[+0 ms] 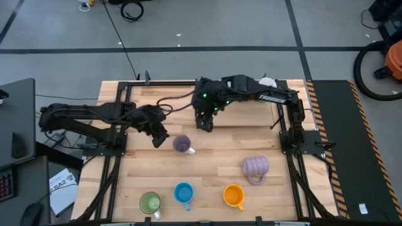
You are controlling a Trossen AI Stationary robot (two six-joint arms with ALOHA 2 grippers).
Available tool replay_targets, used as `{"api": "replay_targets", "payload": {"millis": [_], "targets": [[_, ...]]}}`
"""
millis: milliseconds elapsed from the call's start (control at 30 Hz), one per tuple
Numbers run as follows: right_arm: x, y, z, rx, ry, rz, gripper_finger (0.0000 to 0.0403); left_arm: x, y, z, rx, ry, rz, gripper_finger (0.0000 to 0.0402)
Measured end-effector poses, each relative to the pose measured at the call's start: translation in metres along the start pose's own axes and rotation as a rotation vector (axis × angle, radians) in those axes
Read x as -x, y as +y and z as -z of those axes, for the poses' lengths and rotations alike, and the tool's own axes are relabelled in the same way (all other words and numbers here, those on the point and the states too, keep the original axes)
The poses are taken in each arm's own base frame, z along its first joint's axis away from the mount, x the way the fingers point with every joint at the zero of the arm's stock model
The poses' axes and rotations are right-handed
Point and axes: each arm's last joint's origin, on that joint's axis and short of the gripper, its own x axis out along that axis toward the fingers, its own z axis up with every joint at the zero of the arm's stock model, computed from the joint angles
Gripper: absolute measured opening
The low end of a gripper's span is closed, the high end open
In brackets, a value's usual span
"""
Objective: Place coffee mugs
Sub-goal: Put the purple mug on the shelf
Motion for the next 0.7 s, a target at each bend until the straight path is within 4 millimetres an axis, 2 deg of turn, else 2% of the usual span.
{"api": "replay_targets", "payload": {"millis": [500,700], "targets": [[-0.085,0.012,0.027,-0.174,0.008,0.031,0.0185,0.003,0.009,0.005,-0.046,0.054,-0.051,0.0137],[-0.106,0.015,0.037,-0.213,-0.021,0.064,0.0185,0.003,0.009,0.005,-0.047,0.061,-0.055,0.0137]]}}
